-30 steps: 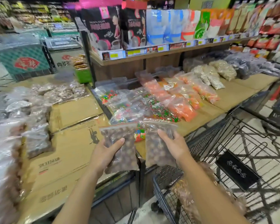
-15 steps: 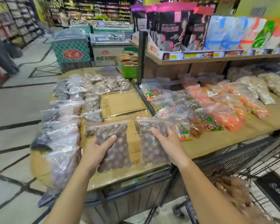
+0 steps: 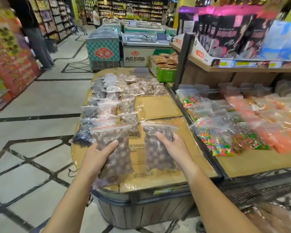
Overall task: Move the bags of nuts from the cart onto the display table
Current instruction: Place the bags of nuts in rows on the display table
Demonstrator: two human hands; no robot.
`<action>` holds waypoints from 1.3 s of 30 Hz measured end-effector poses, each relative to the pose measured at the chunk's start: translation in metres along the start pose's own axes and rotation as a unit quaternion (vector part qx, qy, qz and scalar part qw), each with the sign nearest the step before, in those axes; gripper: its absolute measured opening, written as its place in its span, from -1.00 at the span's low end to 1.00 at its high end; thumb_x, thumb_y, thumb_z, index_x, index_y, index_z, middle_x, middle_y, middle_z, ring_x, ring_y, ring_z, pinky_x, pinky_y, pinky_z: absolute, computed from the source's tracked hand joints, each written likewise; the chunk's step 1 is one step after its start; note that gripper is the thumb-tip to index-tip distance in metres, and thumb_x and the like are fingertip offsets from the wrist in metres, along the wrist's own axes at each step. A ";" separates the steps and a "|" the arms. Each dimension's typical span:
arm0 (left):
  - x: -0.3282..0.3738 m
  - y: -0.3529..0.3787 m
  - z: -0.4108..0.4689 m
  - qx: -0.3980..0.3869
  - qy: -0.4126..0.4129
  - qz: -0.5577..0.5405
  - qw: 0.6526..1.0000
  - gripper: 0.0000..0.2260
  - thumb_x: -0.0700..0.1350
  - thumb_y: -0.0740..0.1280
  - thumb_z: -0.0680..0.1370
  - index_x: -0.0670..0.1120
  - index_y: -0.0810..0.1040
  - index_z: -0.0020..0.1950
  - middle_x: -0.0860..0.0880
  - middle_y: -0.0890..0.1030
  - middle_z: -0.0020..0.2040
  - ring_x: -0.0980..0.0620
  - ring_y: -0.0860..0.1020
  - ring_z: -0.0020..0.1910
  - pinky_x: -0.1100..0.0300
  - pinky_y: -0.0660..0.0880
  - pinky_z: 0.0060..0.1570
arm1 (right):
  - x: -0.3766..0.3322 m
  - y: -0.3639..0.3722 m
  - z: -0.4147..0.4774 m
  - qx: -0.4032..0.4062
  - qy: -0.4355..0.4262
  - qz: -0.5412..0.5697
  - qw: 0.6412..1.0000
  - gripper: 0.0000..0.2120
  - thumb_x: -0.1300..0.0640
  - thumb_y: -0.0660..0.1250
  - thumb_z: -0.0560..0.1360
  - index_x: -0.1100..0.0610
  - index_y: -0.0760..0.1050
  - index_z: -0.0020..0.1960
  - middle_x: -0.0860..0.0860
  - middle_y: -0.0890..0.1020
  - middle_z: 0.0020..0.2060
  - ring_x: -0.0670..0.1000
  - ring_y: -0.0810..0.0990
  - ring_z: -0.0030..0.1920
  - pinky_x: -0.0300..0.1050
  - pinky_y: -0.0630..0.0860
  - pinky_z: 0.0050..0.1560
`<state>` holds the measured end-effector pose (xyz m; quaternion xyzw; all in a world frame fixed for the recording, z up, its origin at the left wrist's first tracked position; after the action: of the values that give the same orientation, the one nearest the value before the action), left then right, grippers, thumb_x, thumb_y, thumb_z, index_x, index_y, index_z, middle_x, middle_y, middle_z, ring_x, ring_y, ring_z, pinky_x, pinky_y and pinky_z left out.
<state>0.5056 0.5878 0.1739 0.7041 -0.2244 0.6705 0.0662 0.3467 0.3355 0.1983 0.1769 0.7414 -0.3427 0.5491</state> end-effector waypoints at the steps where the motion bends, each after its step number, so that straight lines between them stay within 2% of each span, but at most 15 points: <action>1: -0.004 -0.006 0.004 0.008 -0.005 -0.001 1.000 -0.50 0.34 0.54 0.37 0.15 0.67 0.23 0.16 0.76 0.01 0.11 0.70 0.08 0.03 0.60 0.15 | -0.001 0.006 0.004 -0.004 -0.004 -0.005 1.000 -0.25 -0.56 0.45 0.29 -0.14 0.59 0.32 -0.18 0.69 0.19 -0.05 0.66 0.22 0.12 0.56 0.34; 4: -0.008 -0.016 0.010 0.026 -0.012 0.009 1.000 -0.58 0.26 0.54 0.45 0.15 0.67 0.25 0.14 0.75 0.06 0.08 0.69 0.09 0.05 0.59 0.11 | -0.004 0.022 0.016 -0.023 -0.001 -0.002 1.000 -0.30 -0.49 0.45 0.37 -0.11 0.55 0.36 -0.17 0.66 0.19 -0.08 0.64 0.19 0.00 0.56 0.24; 6: -0.008 -0.020 0.015 0.035 -0.017 0.012 0.999 -0.62 0.25 0.53 0.47 0.13 0.68 0.22 0.13 0.76 0.03 0.07 0.70 0.06 0.09 0.58 0.02 | -0.006 0.030 0.025 -0.039 -0.003 0.000 0.999 -0.49 -0.37 0.46 0.48 -0.12 0.54 0.30 -0.23 0.62 0.08 -0.22 0.58 0.06 -0.15 0.49 0.05; 7: -0.008 -0.022 0.019 0.044 -0.019 0.009 0.999 -0.62 0.24 0.53 0.48 0.11 0.69 0.21 0.12 0.76 0.02 0.07 0.70 0.05 0.09 0.58 0.00 | -0.006 0.033 0.030 -0.045 -0.002 0.001 0.999 -0.57 -0.33 0.45 0.51 -0.15 0.51 0.26 -0.25 0.60 0.04 -0.29 0.52 0.00 -0.16 0.45 0.02; 8: -0.008 -0.023 0.022 0.053 -0.021 0.009 0.998 -0.62 0.23 0.54 0.48 0.08 0.69 0.21 0.11 0.76 0.03 0.07 0.70 0.05 0.10 0.57 -0.02 | -0.006 0.036 0.036 -0.050 0.000 -0.001 0.999 -0.59 -0.32 0.45 0.52 -0.16 0.50 0.25 -0.25 0.59 0.04 -0.31 0.49 -0.02 -0.15 0.44 0.04; 12: -0.007 -0.023 0.042 0.078 -0.034 0.015 0.996 -0.65 0.20 0.53 0.50 0.06 0.69 0.19 0.06 0.76 -0.01 0.03 0.71 0.01 0.13 0.57 -0.12 | -0.005 0.050 0.068 -0.071 0.004 0.003 0.997 -0.60 -0.31 0.46 0.51 -0.13 0.53 0.23 -0.21 0.62 0.07 -0.21 0.56 0.02 -0.12 0.44 0.12; 17: -0.006 -0.015 0.072 0.091 -0.055 0.009 0.994 -0.66 0.18 0.55 0.49 0.07 0.69 0.19 0.14 0.78 -0.03 0.09 0.72 0.02 0.15 0.57 -0.05 | -0.002 0.065 0.112 -0.100 0.007 0.004 0.995 -0.73 -0.26 0.47 0.54 -0.19 0.51 0.12 -0.30 0.59 -0.03 -0.36 0.49 -0.07 -0.17 0.43 0.03; 19: -0.007 -0.013 0.082 0.101 -0.062 0.017 0.993 -0.63 0.21 0.55 0.48 0.07 0.69 0.20 0.18 0.77 -0.03 0.12 0.72 0.03 0.13 0.59 0.03 | 0.001 0.072 0.128 -0.108 0.015 0.004 0.994 -0.70 -0.26 0.47 0.53 -0.16 0.52 0.16 -0.29 0.61 0.01 -0.33 0.51 -0.06 -0.21 0.44 -0.03; 24: -0.013 -0.007 0.101 0.119 -0.084 0.049 0.988 -0.56 0.33 0.54 0.42 0.11 0.69 0.18 0.18 0.77 0.00 0.10 0.71 0.06 -0.05 0.59 0.24 | 0.013 0.086 0.161 -0.113 0.029 0.015 0.993 -0.57 -0.23 0.50 0.52 0.00 0.60 0.26 -0.17 0.68 0.06 -0.07 0.65 0.10 -0.22 0.46 -0.06; 27: -0.016 -0.005 0.107 0.132 -0.092 0.051 0.986 -0.52 0.34 0.54 0.40 0.08 0.70 0.19 0.14 0.77 0.00 0.10 0.71 0.05 -0.07 0.60 0.25 | 0.024 0.096 0.174 -0.128 0.039 0.019 0.991 -0.45 -0.23 0.49 0.53 0.03 0.53 0.39 -0.14 0.64 0.24 -0.05 0.60 0.22 -0.19 0.43 0.11; 29: -0.019 -0.006 0.112 0.145 -0.106 0.055 0.982 -0.34 0.46 0.53 0.30 0.08 0.68 0.24 0.12 0.76 0.06 0.07 0.70 0.08 -0.07 0.61 0.24 | 0.031 0.104 0.181 -0.135 0.044 0.017 0.990 -0.29 -0.27 0.48 0.52 0.06 0.44 0.53 -0.10 0.56 0.40 -0.04 0.53 0.32 -0.18 0.38 0.22; 31: -0.023 -0.007 0.114 0.150 -0.121 0.053 0.980 -0.22 0.53 0.53 0.20 0.09 0.67 0.26 0.11 0.75 0.09 0.04 0.70 0.10 -0.08 0.61 0.24 | 0.035 0.110 0.186 -0.142 0.051 0.013 0.989 -0.25 -0.29 0.48 0.51 0.07 0.42 0.56 -0.07 0.54 0.43 -0.02 0.53 0.32 -0.15 0.39 0.22; 36: -0.032 -0.011 0.124 0.134 -0.144 0.053 0.979 -0.26 0.52 0.54 0.21 0.12 0.68 0.24 0.11 0.77 0.05 0.05 0.72 0.07 -0.06 0.61 0.24 | 0.054 0.132 0.202 -0.145 0.095 0.011 0.985 -0.23 -0.24 0.48 0.54 0.11 0.35 0.59 0.02 0.49 0.50 0.04 0.49 0.39 -0.12 0.36 0.23; 39: -0.037 -0.008 0.128 0.123 -0.147 0.039 0.981 -0.42 0.36 0.57 0.35 0.02 0.67 0.20 0.10 0.77 -0.01 0.08 0.73 0.02 0.05 0.62 0.14 | 0.063 0.146 0.209 -0.144 0.119 0.010 0.982 -0.09 -0.33 0.49 0.48 0.13 0.29 0.64 0.03 0.45 0.55 0.12 0.46 0.50 -0.03 0.40 0.33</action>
<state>0.6258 0.5531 0.1283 0.7881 -0.1749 0.5845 -0.0811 0.5638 0.2843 0.0595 0.1424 0.8416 -0.2032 0.4797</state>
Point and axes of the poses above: each hand's wrist, its own z-axis towards the middle knuckle, its own y-axis out of the palm, x = y × z, the point moved 5 cm from there along z, towards the middle knuckle
